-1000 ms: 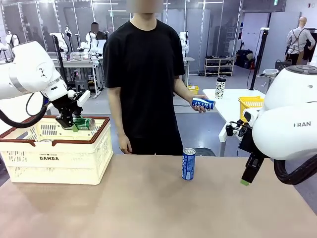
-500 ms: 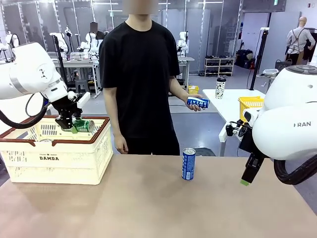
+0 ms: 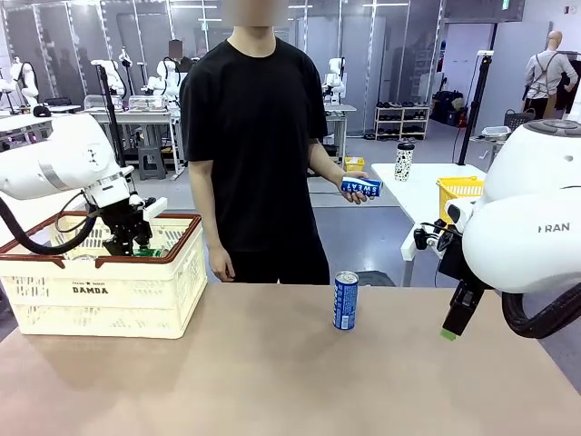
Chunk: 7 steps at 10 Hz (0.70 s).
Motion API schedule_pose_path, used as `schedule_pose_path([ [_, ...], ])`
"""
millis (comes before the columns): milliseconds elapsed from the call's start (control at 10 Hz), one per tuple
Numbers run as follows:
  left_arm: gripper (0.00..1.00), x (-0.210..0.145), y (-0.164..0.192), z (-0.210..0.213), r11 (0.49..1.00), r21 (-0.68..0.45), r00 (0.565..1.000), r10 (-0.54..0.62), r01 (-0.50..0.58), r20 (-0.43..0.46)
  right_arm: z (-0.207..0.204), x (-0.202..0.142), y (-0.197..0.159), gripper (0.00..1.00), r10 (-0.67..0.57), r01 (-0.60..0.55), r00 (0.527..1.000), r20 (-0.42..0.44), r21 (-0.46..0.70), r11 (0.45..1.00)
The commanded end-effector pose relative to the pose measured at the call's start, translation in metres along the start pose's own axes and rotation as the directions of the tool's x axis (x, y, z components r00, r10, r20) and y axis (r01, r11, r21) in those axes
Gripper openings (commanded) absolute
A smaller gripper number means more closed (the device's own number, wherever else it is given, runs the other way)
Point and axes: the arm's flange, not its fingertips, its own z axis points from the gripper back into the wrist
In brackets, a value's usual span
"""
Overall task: Place the drinks into the Shopping basket.
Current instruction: Pick up one drink and place it into the Shopping basket.
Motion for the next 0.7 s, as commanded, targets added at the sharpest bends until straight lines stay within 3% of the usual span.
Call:
schedule_pose_path([
  [0, 0.58, -0.002, 0.017, -0.004, 0.998, -0.026, 0.999, -0.05, 0.049, -0.008, 0.0, 0.0, 0.0, 1.0, -0.002, 0.002, 1.0, -0.001, 0.0, 1.0],
  [400, 0.58, 0.005, 0.014, -0.048, 1.0, 0.004, 0.997, -0.027, 0.027, -0.066, 0.0, 0.0, 0.0, 1.0, -0.002, 0.002, 1.0, -0.001, 0.0, 1.0],
  [600, 0.58, 0.001, 0.011, -0.064, 1.0, -0.003, 0.998, -0.023, 0.023, -0.053, 0.0, 0.0, 0.0, 1.0, -0.002, 0.002, 1.0, -0.001, 0.0, 1.0],
])
